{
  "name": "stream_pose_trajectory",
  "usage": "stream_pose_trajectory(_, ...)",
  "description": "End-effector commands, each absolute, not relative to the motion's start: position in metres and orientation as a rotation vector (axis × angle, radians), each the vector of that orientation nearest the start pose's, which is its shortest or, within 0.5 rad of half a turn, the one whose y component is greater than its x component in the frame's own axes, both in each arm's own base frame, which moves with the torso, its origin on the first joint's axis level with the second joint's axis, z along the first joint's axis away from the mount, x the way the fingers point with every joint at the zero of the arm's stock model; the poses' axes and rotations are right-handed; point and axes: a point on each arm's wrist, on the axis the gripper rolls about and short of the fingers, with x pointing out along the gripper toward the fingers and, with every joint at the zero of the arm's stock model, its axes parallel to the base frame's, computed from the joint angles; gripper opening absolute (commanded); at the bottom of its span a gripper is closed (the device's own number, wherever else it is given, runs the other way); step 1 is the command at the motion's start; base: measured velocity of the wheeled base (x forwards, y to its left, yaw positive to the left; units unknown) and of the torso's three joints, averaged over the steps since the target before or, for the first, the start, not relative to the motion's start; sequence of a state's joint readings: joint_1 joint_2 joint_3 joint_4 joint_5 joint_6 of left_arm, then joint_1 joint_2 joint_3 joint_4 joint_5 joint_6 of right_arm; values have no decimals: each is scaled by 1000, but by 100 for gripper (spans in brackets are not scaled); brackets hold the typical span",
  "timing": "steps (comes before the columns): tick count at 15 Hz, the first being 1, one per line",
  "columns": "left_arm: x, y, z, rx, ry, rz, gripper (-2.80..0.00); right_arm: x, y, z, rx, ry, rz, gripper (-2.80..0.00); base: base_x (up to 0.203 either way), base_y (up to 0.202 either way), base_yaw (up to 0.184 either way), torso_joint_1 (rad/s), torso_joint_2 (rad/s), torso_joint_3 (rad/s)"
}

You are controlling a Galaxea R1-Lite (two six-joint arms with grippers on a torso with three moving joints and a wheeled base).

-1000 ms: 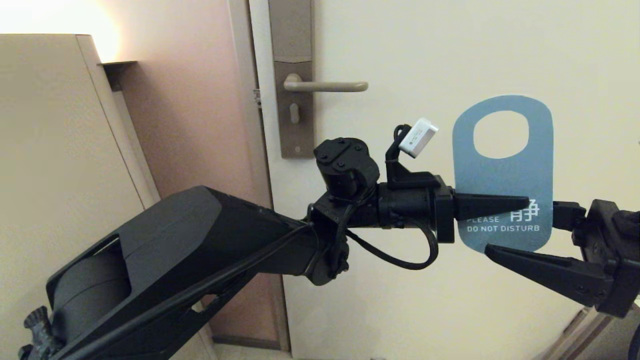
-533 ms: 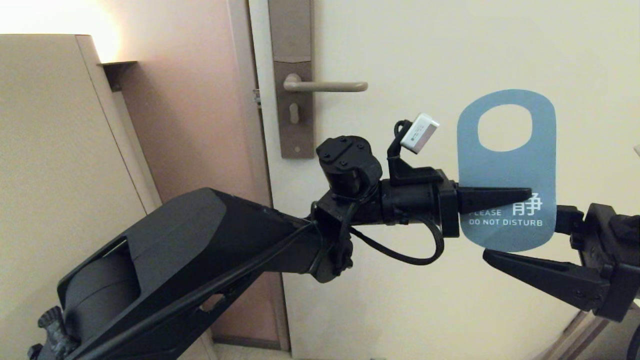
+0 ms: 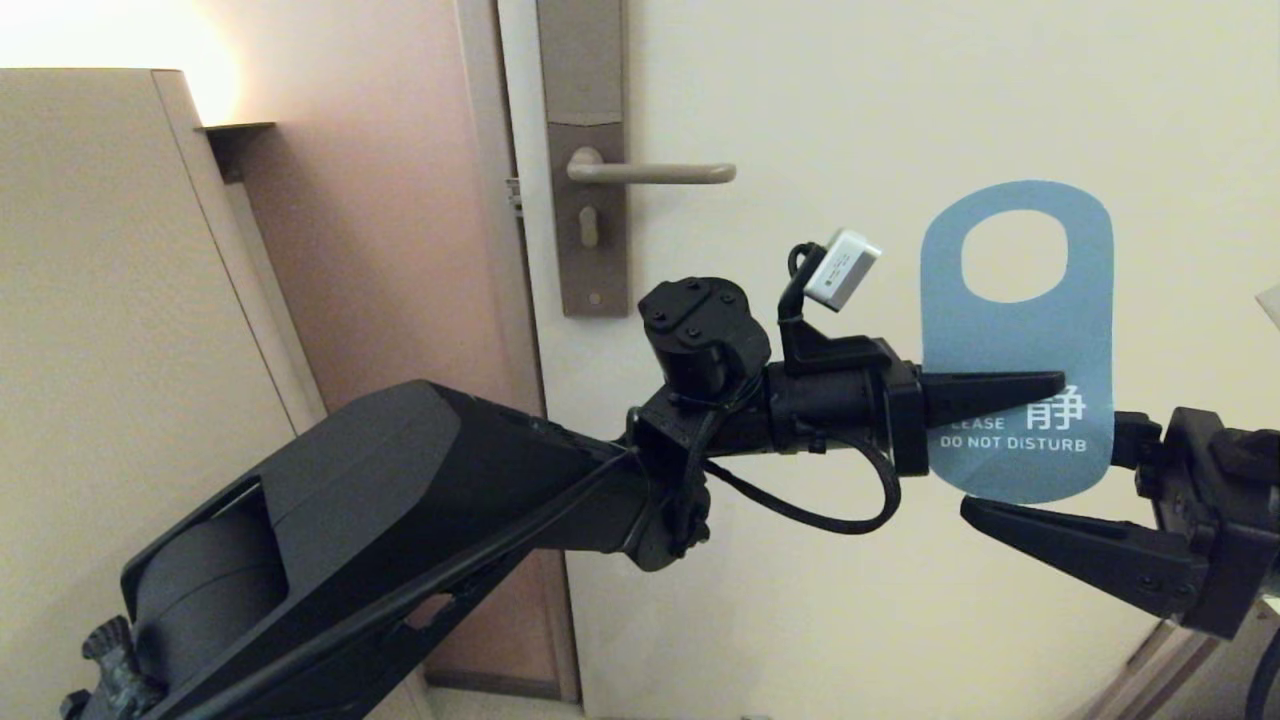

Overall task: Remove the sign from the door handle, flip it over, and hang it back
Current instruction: Hand it to the other hand

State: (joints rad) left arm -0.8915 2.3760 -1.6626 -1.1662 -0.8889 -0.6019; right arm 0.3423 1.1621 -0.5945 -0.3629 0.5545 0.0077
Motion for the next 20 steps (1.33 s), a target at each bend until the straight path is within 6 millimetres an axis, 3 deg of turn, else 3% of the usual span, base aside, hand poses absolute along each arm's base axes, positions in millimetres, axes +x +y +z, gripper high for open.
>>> stream_pose_trajectory(1, 288, -387, 190, -425, 26, -1847, -280, 153, 67, 224, 32, 218, 894, 0, 0, 0, 0, 0, 0, 0)
stream_pose_trajectory(8, 289, -384, 185, -406, 26, -1837, -280, 154, 67, 219, 36, 240, 889, 0, 0, 0, 0, 0, 0, 0)
stream_pose_trajectory(9, 289, -384, 186, -405, 24, -1835, -280, 154, 67, 218, 36, 242, 889, -280, 0, 0, 0, 0, 0, 0)
stream_pose_trajectory(20, 282, -374, 184, -407, 78, -1825, -280, 154, 67, 216, 31, 248, 888, -280, 0, 0, 0, 0, 0, 0)
